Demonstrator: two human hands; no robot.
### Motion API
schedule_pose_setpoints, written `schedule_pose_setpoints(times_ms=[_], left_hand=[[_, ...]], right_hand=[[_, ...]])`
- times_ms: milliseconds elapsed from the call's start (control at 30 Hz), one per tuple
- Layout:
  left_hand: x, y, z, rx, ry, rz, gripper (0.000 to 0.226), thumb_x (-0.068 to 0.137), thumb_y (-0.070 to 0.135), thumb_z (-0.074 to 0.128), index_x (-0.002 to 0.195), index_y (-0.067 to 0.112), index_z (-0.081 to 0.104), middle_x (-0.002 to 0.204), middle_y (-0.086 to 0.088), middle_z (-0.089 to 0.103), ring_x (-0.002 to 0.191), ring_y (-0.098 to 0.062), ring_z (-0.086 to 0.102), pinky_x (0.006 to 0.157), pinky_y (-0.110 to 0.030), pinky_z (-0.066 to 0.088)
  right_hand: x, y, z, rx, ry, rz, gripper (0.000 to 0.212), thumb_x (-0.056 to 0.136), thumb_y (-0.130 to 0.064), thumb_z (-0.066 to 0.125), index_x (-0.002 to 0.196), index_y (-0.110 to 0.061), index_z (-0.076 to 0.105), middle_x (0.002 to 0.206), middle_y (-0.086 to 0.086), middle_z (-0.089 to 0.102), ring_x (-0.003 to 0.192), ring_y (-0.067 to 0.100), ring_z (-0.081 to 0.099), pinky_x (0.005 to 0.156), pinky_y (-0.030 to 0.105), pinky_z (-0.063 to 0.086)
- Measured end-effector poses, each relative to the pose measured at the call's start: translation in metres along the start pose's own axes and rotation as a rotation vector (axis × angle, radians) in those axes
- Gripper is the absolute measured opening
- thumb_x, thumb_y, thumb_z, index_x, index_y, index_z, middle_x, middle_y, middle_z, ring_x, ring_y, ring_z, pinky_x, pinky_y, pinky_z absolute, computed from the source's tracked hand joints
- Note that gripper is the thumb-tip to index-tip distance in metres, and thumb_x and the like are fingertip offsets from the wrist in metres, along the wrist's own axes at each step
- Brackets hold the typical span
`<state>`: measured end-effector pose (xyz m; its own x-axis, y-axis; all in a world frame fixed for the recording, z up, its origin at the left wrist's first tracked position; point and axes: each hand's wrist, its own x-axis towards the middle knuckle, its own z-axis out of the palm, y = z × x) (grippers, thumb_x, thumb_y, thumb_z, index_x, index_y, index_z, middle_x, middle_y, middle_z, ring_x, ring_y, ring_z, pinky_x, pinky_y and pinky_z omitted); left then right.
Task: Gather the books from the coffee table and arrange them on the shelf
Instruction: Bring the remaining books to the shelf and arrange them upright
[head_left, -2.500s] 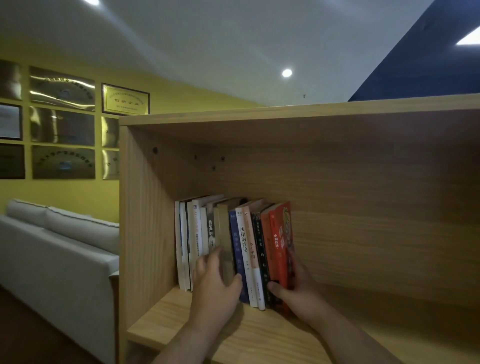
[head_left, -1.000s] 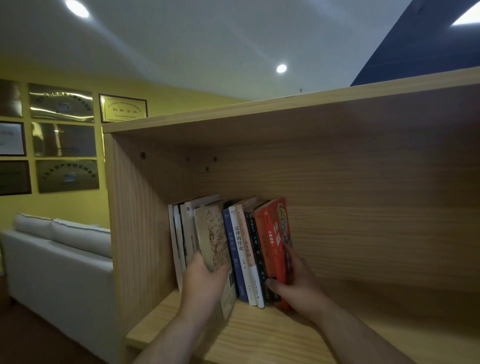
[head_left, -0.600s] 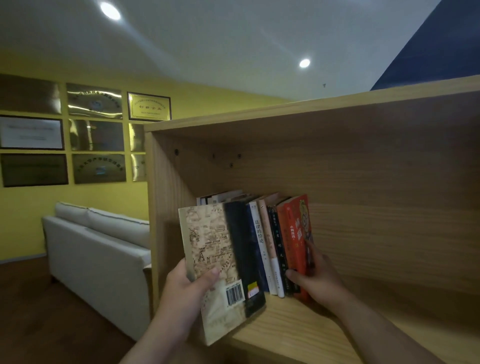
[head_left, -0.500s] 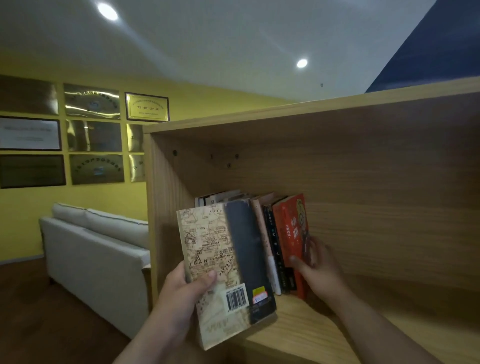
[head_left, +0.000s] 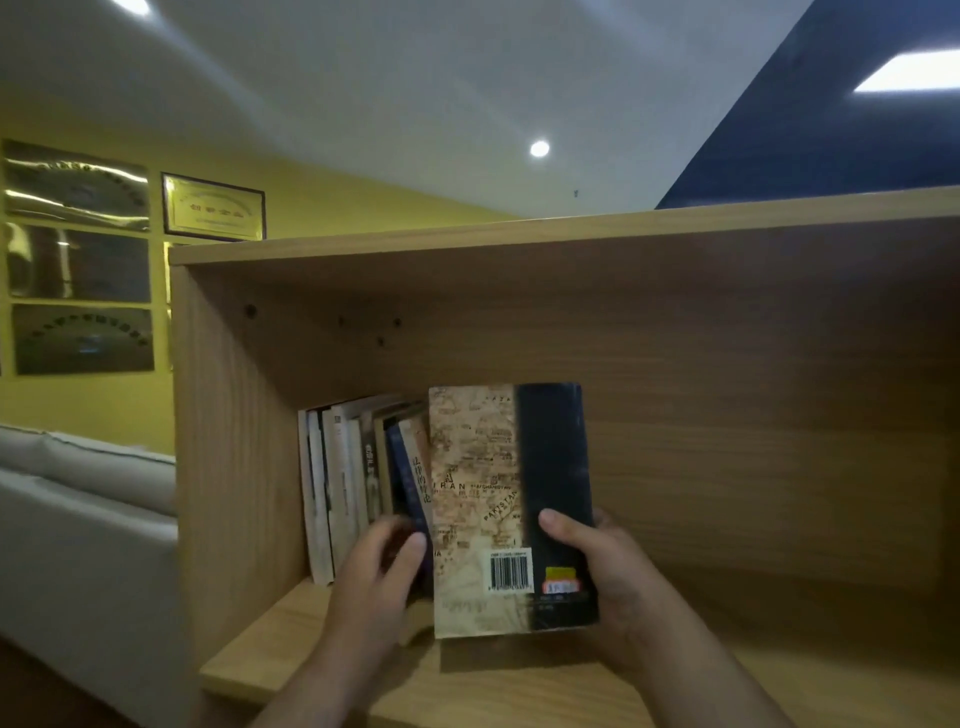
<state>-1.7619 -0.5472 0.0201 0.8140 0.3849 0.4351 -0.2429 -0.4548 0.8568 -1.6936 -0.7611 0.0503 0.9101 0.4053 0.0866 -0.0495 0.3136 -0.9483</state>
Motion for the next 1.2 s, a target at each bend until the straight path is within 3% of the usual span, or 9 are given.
schedule_pose_setpoints(times_ms=[167, 267, 333, 400, 533, 733, 867, 1000, 1200], left_hand=[[0.012, -0.025, 0.006, 0.413, 0.041, 0.080, 0.070, 0.090, 0.051, 0.056, 0.150, 0.026, 0.031, 0.138, 0.006, 0.034, 0.135, -0.015, 0.029, 0.113, -0.032, 0.033], [0.013, -0.029, 0.008, 0.420, 0.020, 0.098, 0.078, 0.088, 0.056, 0.055, 0.154, 0.027, 0.023, 0.139, 0.007, 0.028, 0.137, -0.014, 0.021, 0.115, -0.033, 0.030], [0.014, -0.031, 0.007, 0.393, 0.033, 0.096, 0.078, 0.088, 0.056, 0.055, 0.154, 0.027, 0.025, 0.138, 0.007, 0.029, 0.136, -0.013, 0.022, 0.115, -0.034, 0.031], [0.016, -0.031, 0.007, 0.382, 0.040, 0.103, 0.077, 0.087, 0.056, 0.055, 0.153, 0.029, 0.026, 0.136, 0.008, 0.030, 0.135, -0.013, 0.023, 0.114, -0.036, 0.032], [0.015, -0.031, 0.006, 0.364, 0.033, 0.091, 0.077, 0.086, 0.057, 0.056, 0.152, 0.031, 0.027, 0.135, 0.007, 0.030, 0.135, -0.014, 0.024, 0.114, -0.037, 0.033], [0.014, -0.027, 0.004, 0.370, 0.041, 0.105, 0.074, 0.087, 0.056, 0.057, 0.152, 0.033, 0.028, 0.128, 0.011, 0.028, 0.130, -0.009, 0.024, 0.115, -0.031, 0.030], [0.015, -0.025, 0.004, 0.357, 0.061, 0.106, 0.070, 0.087, 0.054, 0.058, 0.149, 0.036, 0.031, 0.133, 0.009, 0.030, 0.132, -0.010, 0.025, 0.115, -0.031, 0.031], [0.015, -0.030, 0.004, 0.327, 0.049, 0.097, 0.069, 0.087, 0.051, 0.059, 0.149, 0.039, 0.030, 0.138, 0.010, 0.028, 0.134, -0.011, 0.024, 0.116, -0.034, 0.030], [0.019, -0.035, 0.008, 0.374, 0.050, 0.095, 0.078, 0.086, 0.049, 0.060, 0.153, 0.035, 0.021, 0.135, 0.010, 0.026, 0.133, -0.011, 0.023, 0.117, -0.032, 0.028]], right_hand=[[0.004, -0.006, -0.012, 0.111, 0.205, -0.167, 0.040, 0.077, -0.013, 0.075, 0.116, -0.015, 0.065, 0.092, 0.015, 0.080, 0.084, 0.037, 0.076, 0.084, 0.055, 0.059], [-0.009, -0.009, -0.020, 0.147, 0.343, -0.308, 0.029, 0.081, -0.020, 0.078, 0.107, -0.019, 0.067, 0.081, 0.005, 0.080, 0.070, 0.026, 0.077, 0.066, 0.042, 0.061], [-0.015, -0.011, -0.028, 0.055, 0.462, -0.373, 0.046, 0.066, -0.041, 0.088, 0.103, -0.022, 0.069, 0.091, 0.007, 0.080, 0.085, 0.030, 0.077, 0.080, 0.048, 0.060], [-0.020, -0.013, -0.031, -0.132, 0.564, -0.388, 0.037, 0.079, -0.036, 0.082, 0.106, -0.015, 0.067, 0.101, 0.012, 0.075, 0.101, 0.035, 0.071, 0.095, 0.057, 0.055], [-0.008, 0.000, -0.019, -0.497, 0.663, -0.316, 0.013, 0.094, -0.027, 0.072, 0.093, -0.014, 0.069, 0.081, 0.009, 0.073, 0.080, 0.030, 0.072, 0.080, 0.054, 0.061], [0.023, 0.040, 0.012, -0.859, 0.459, -0.293, 0.010, 0.095, -0.043, 0.063, 0.098, -0.035, 0.066, 0.077, -0.007, 0.073, 0.072, 0.008, 0.071, 0.070, 0.036, 0.061], [0.031, 0.047, 0.011, -1.071, 0.222, -0.299, 0.025, 0.096, -0.051, 0.057, 0.120, -0.043, 0.057, 0.108, -0.017, 0.067, 0.096, 0.001, 0.065, 0.078, 0.023, 0.054], [0.039, 0.060, -0.014, -0.741, -0.025, -0.176, 0.073, 0.089, -0.069, 0.056, 0.154, -0.053, 0.027, 0.151, -0.016, 0.049, 0.137, 0.008, 0.048, 0.116, 0.043, 0.041], [0.048, 0.066, -0.014, -0.816, -0.052, -0.193, 0.095, 0.076, -0.089, 0.039, 0.157, -0.053, 0.004, 0.163, -0.014, 0.030, 0.148, 0.013, 0.035, 0.122, 0.047, 0.032]])
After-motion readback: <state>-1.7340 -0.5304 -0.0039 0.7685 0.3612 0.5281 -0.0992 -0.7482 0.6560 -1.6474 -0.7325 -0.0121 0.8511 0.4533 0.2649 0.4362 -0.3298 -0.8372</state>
